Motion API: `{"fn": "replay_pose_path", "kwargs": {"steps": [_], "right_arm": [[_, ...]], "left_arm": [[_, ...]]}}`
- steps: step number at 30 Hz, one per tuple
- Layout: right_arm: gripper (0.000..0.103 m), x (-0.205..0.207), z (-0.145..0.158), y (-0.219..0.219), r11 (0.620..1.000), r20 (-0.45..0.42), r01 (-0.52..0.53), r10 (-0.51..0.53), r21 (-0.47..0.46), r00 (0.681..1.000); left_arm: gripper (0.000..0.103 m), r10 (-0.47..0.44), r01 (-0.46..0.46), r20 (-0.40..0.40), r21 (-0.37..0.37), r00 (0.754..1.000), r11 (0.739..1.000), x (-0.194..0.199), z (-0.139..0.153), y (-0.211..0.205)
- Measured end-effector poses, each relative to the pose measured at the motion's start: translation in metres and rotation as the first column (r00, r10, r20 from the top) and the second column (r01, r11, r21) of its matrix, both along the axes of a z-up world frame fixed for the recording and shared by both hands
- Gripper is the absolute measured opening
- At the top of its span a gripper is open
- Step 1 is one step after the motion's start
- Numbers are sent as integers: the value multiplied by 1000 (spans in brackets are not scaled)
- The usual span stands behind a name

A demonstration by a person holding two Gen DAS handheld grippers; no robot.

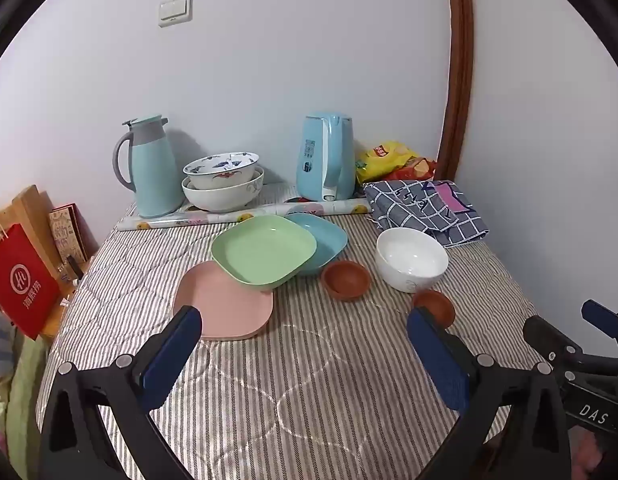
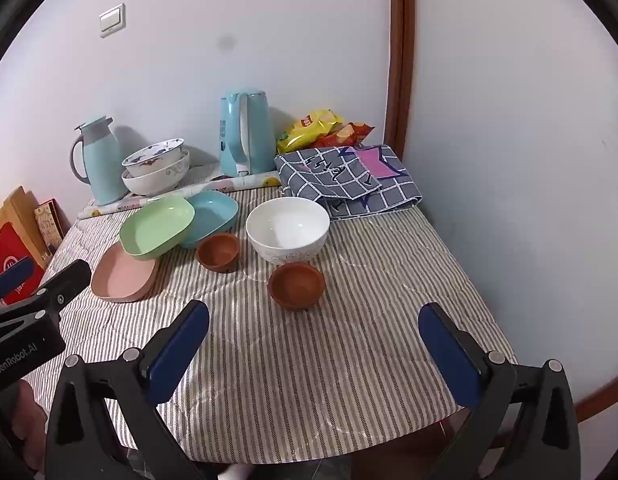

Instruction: Organize plates and bowls

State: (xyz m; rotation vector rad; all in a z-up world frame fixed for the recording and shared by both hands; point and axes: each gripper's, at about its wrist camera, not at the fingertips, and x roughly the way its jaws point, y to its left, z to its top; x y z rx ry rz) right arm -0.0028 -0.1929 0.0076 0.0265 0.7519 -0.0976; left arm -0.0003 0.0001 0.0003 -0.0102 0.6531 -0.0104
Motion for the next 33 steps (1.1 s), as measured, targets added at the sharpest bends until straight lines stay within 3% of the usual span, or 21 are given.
{"fn": "replay_pose_path", "kwargs": {"steps": [33], "right_arm": [[103, -6, 10, 3, 1000, 27, 9, -9, -2, 1000]], "left_arm": [[103, 4, -4, 42, -4, 999, 1000, -9, 8, 1]]}}
